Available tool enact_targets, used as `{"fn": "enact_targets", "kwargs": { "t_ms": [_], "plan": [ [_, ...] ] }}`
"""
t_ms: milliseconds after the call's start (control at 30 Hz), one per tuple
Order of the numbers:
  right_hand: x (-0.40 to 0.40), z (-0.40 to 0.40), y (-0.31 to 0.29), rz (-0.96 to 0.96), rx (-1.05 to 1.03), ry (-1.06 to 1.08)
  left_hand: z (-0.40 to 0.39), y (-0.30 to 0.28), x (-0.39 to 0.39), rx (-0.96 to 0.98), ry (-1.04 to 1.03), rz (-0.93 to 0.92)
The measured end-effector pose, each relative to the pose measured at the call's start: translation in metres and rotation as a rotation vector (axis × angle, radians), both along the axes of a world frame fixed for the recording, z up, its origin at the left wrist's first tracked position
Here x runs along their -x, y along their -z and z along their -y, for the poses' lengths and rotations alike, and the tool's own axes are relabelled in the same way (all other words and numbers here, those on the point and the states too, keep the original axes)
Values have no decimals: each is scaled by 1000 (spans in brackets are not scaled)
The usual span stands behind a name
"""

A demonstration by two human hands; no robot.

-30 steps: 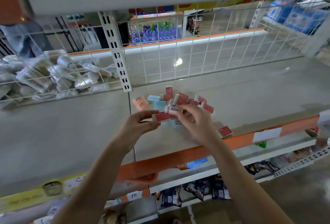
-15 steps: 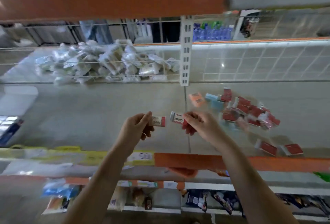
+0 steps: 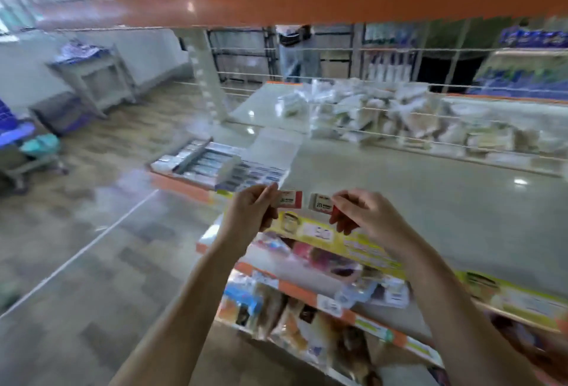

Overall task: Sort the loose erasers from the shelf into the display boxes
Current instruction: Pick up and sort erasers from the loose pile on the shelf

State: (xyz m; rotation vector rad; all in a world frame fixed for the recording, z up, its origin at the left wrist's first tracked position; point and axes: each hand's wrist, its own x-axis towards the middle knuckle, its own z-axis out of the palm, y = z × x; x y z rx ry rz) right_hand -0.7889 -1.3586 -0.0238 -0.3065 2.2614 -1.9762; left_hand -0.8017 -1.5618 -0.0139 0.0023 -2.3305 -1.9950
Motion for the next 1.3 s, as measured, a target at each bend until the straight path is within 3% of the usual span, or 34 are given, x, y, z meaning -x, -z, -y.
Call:
{"fn": "enact_targets", "kwargs": {
  "t_ms": [400,633,933,1300],
  "plan": [
    [168,190,-19,-96,-201,-148,215,14,121,38,-173,-62],
    [256,270,-29,-96,-396,-193,294,-2,211,181,-167,-18],
    [311,338,-9,-33,-650,-101,345,14,299,319,62,11],
    [308,382,-5,112,-845,25,382,29,362,298,436,44]
  ]
}}
